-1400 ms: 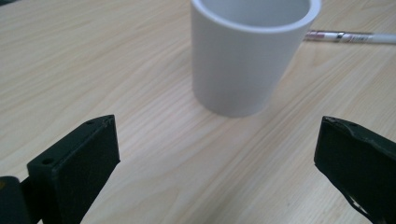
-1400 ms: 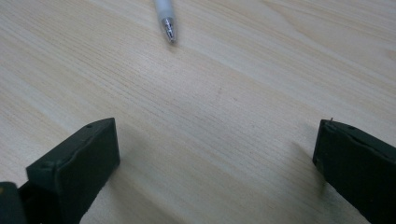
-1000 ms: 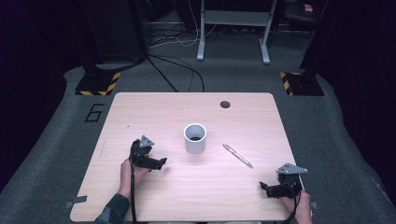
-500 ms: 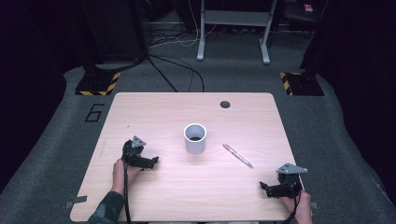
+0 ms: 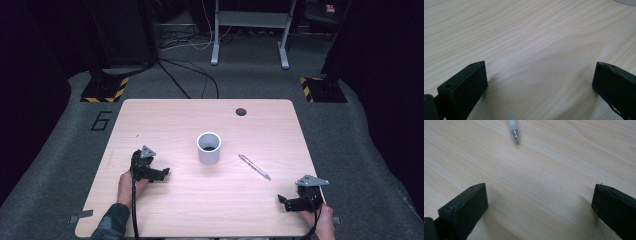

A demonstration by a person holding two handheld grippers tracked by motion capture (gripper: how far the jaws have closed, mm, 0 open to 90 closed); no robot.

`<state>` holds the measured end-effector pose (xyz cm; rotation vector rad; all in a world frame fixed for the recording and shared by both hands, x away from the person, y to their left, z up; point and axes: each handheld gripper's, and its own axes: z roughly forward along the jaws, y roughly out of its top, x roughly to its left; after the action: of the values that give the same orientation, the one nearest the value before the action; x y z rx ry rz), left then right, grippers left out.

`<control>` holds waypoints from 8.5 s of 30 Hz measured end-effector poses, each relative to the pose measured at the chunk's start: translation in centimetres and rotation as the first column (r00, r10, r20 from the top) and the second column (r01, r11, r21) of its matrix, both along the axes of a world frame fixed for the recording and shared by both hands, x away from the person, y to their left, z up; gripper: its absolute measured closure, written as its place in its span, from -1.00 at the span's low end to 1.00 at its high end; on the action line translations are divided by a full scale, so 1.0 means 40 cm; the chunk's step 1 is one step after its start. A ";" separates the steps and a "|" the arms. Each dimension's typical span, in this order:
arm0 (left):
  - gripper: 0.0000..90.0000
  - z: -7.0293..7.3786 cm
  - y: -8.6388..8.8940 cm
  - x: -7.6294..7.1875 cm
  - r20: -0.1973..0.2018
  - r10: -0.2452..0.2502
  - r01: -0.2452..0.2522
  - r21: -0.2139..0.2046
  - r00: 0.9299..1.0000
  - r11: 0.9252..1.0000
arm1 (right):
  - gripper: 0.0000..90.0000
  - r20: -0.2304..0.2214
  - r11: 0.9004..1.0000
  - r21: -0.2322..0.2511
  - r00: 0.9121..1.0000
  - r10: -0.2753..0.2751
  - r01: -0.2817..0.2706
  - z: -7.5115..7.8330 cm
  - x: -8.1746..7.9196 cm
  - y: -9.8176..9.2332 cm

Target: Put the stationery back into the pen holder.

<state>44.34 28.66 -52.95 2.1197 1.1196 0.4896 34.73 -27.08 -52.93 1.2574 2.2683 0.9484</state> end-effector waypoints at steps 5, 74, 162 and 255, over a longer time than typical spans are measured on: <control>-1.00 0.000 0.000 0.000 0.000 0.000 0.000 0.001 1.000 1.000 | -1.00 -0.003 1.000 -0.007 1.000 -0.015 0.015 0.003 0.004 -0.002; -1.00 0.000 0.000 0.000 0.003 0.001 -0.001 0.000 1.000 1.000 | 0.62 -0.056 0.994 0.091 0.996 0.074 -0.068 0.038 0.145 0.129; -1.00 0.000 0.000 0.000 0.000 0.000 0.000 0.001 1.000 1.000 | 0.79 0.171 0.987 0.070 0.977 0.131 -0.145 0.337 0.164 0.183; -1.00 0.000 0.000 0.000 0.000 -0.001 0.001 0.001 1.000 1.000 | 0.79 0.198 0.923 0.065 0.912 0.360 -0.379 0.437 0.299 0.543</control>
<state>44.33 28.68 -52.94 2.1215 1.1185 0.4899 46.69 -5.34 -35.44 0.7460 2.3782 1.2686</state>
